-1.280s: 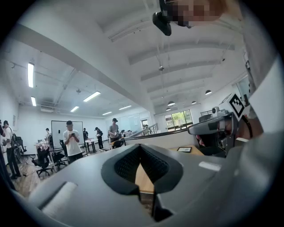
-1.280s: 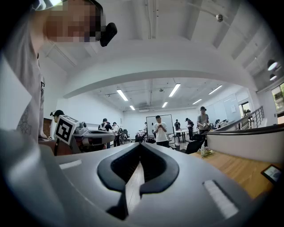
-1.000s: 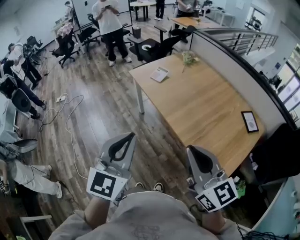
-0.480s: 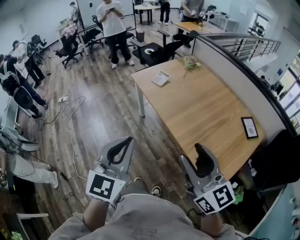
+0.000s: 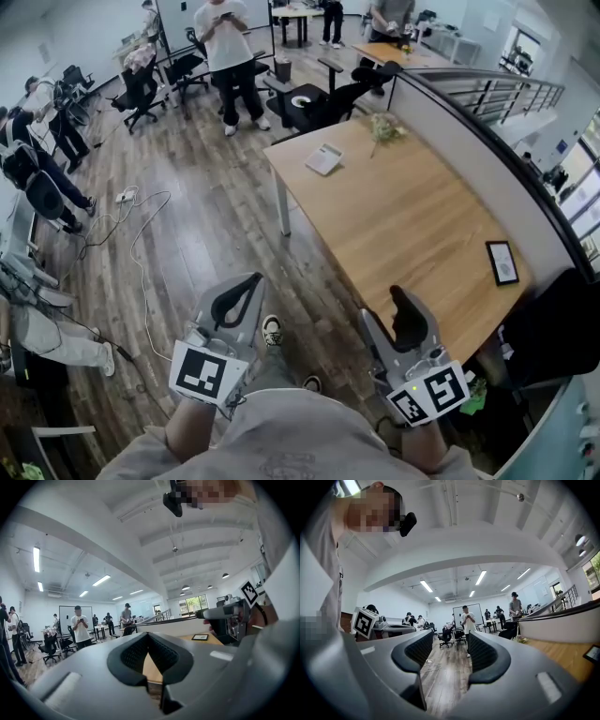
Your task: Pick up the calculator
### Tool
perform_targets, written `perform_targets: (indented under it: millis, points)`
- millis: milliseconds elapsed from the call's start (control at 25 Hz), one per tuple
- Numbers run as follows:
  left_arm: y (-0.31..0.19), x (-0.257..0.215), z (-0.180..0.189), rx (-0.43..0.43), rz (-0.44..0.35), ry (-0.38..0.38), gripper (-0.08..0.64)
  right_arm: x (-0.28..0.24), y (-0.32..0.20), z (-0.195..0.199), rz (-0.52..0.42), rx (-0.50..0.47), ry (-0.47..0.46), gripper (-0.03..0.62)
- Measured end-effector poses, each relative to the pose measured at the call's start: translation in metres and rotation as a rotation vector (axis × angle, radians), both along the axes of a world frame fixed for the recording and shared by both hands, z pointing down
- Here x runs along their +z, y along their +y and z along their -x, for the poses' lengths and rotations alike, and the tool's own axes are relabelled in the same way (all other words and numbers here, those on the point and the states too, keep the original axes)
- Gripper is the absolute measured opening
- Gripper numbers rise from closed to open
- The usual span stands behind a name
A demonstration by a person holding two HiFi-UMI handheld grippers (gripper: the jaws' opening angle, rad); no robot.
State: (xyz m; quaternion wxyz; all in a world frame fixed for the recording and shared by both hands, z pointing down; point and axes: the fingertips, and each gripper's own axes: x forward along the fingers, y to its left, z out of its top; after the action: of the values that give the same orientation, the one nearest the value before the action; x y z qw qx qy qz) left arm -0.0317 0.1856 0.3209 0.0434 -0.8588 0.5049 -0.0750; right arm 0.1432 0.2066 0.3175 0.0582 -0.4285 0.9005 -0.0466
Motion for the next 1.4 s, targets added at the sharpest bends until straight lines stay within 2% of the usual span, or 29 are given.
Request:
perform_targets:
  millis: [440,800,1040,1280,1400]
  points:
    - [-0.096,0.001,0.026,0.014,0.017,0.018,0.002,0.006,-0.097,0.024,0.031,0.013,0.034,0.224]
    - [-0.212,-0.005,0.084,0.050,0.032,0.018,0.002,0.010,-0.208,0.073,0.092,0.071,0.036,0.222]
    - [-0.289,-0.003,0.127,0.100,0.044,0.021,0.002,0.012,-0.281,0.119,0.113,0.105,0.024,0.222]
    - [-0.345,0.000,0.149,0.154,0.028,0.011,0.002,0.028,-0.327,0.149,0.162,0.123,0.018,0.222]
    - [-0.364,0.012,0.155,0.158,0.055,0.017,0.002,0.046,-0.341,0.156,0.204,0.130,0.031,0.222]
